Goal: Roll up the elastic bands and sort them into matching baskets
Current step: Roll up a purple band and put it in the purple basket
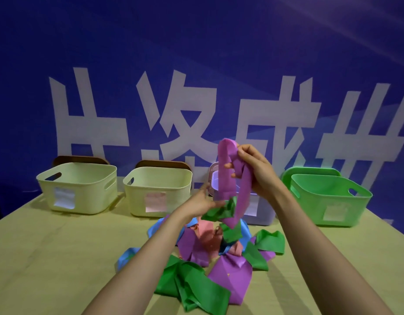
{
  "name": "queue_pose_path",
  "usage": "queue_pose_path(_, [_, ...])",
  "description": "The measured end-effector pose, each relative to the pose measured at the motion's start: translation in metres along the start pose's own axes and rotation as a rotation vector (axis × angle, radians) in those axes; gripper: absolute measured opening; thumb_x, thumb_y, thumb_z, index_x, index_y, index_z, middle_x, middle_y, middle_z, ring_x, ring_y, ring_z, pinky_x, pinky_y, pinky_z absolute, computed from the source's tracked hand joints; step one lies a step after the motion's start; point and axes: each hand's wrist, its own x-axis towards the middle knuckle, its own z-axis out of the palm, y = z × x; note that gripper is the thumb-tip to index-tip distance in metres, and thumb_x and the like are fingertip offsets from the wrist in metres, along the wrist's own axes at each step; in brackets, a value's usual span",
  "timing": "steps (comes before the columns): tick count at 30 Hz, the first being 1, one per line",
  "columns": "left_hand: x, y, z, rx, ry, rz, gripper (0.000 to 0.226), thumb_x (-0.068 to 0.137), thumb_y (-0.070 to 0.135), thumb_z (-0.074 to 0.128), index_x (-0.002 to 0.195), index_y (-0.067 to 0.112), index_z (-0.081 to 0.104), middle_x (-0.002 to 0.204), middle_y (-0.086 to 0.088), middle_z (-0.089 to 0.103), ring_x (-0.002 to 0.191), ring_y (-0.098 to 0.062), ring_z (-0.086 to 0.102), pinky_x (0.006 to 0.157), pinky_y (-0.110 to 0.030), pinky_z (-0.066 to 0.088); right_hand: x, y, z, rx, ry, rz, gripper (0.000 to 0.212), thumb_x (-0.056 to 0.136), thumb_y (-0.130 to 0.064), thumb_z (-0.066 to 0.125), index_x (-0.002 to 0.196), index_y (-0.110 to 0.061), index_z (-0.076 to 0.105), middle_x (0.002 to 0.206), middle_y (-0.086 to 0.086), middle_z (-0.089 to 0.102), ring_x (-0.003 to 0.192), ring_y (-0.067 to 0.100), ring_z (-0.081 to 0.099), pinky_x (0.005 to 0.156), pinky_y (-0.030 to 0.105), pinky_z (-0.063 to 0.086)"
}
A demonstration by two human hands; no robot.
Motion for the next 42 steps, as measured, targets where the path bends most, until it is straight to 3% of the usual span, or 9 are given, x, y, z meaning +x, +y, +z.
queue_pose_path(8, [0.002, -0.026, 0.003, -0.223, 0.083, -0.244, 0.021, 0.097, 0.017, 0.053, 0.076, 0.013, 0.051, 0.052, -0.003, 0.047, 0.030, -0.007, 0.046, 0.034, -0.016, 0.040, 0.001, 0.003, -0.019, -0.176, 0.115, 0.006, 0.015, 0.100, -0.015, 0.044, 0.087, -0.015, 0.050, 0.062, 0.005, 0.062, 0.050, 0.013, 0.059, 0.040, 0.022, 0.046])
queue_pose_path(11, [0.008, -0.012, -0.003, -0.471, 0.175, -0.147, 0.011, 0.094, 0.017, 0.057, 0.090, 0.007, 0.054, 0.067, -0.006, 0.061, 0.046, -0.010, 0.057, 0.045, -0.022, 0.050, 0.000, 0.009, -0.021, -0.312, 0.069, 0.060, 0.013, 0.100, -0.016, 0.045, 0.089, -0.014, 0.049, 0.062, 0.002, 0.061, 0.047, 0.012, 0.059, 0.039, 0.021, 0.046])
queue_pose_path(16, [0.001, 0.026, 0.001, -0.489, -0.196, -0.055, 0.030, 0.102, 0.026, 0.041, 0.122, 0.009, 0.054, 0.103, -0.009, 0.068, 0.076, -0.026, 0.071, 0.066, -0.032, 0.059, 0.002, 0.016, -0.012, -0.294, -0.024, 0.080, 0.010, 0.099, -0.016, 0.048, 0.091, -0.011, 0.051, 0.064, 0.005, 0.062, 0.053, 0.014, 0.060, 0.049, 0.023, 0.049])
queue_pose_path(21, [0.006, 0.019, 0.000, -0.282, 0.169, 0.090, 0.016, 0.096, 0.000, 0.047, 0.097, 0.009, 0.059, 0.083, -0.005, 0.063, 0.044, -0.003, 0.058, 0.045, -0.017, 0.048, 0.004, 0.008, -0.011, -0.249, 0.013, 0.041, 0.012, 0.099, -0.017, 0.047, 0.090, -0.013, 0.054, 0.066, 0.008, 0.065, 0.055, 0.015, 0.062, 0.047, 0.022, 0.051])
queue_pose_path(25, [0.002, 0.014, -0.004, -0.249, 0.364, 0.209, 0.024, 0.082, 0.003, 0.070, 0.094, 0.016, 0.054, 0.078, 0.011, 0.060, 0.059, 0.003, 0.056, 0.056, -0.011, 0.044, 0.002, -0.002, -0.011, -0.052, -0.017, 0.037, 0.015, 0.097, -0.015, 0.048, 0.085, -0.015, 0.057, 0.067, 0.007, 0.064, 0.058, 0.016, 0.062, 0.047, 0.022, 0.050])
queue_pose_path(28, [-0.005, 0.012, 0.005, -0.252, 0.078, 0.040, 0.012, 0.090, 0.007, 0.061, 0.098, 0.015, 0.058, 0.071, 0.018, 0.067, 0.065, 0.007, 0.059, 0.061, -0.009, 0.043, 0.002, -0.011, -0.007, 0.084, -0.020, 0.009, 0.019, 0.096, -0.011, 0.043, 0.080, -0.015, 0.052, 0.061, 0.003, 0.061, 0.053, 0.014, 0.058, 0.043, 0.020, 0.045])
queue_pose_path(31, [-0.006, 0.002, 0.006, -0.470, -0.169, -0.115, 0.033, 0.089, 0.038, 0.056, 0.107, 0.010, 0.059, 0.098, -0.008, 0.059, 0.080, -0.015, 0.056, 0.072, -0.026, 0.043, 0.003, -0.016, -0.005, 0.174, -0.029, -0.026, 0.015, 0.096, -0.010, 0.039, 0.084, -0.013, 0.049, 0.062, 0.000, 0.059, 0.052, 0.012, 0.057, 0.041, 0.018, 0.044])
queue_pose_path(36, [-0.010, 0.001, 0.000, -0.737, -0.312, -0.121, 0.041, 0.085, 0.049, 0.056, 0.099, 0.014, 0.072, 0.090, -0.005, 0.066, 0.082, -0.019, 0.059, 0.083, -0.033, 0.045, 0.007, -0.012, -0.012, 0.251, 0.010, -0.028, 0.015, 0.096, -0.011, 0.038, 0.084, -0.013, 0.048, 0.067, 0.003, 0.054, 0.048, 0.012, 0.054, 0.038, 0.018, 0.043])
queue_pose_path(42, [-0.011, 0.014, -0.024, -0.912, 0.023, 0.048, 0.009, 0.092, 0.011, 0.055, 0.091, 0.009, 0.065, 0.057, 0.004, 0.060, 0.045, -0.007, 0.053, 0.047, -0.018, 0.047, 0.004, -0.011, -0.033, -0.024, 0.083, -0.050, 0.010, 0.081, -0.013, 0.063, 0.085, -0.012, 0.054, 0.078, 0.006, 0.050, 0.057, 0.009, 0.048, 0.051, 0.019, 0.044])
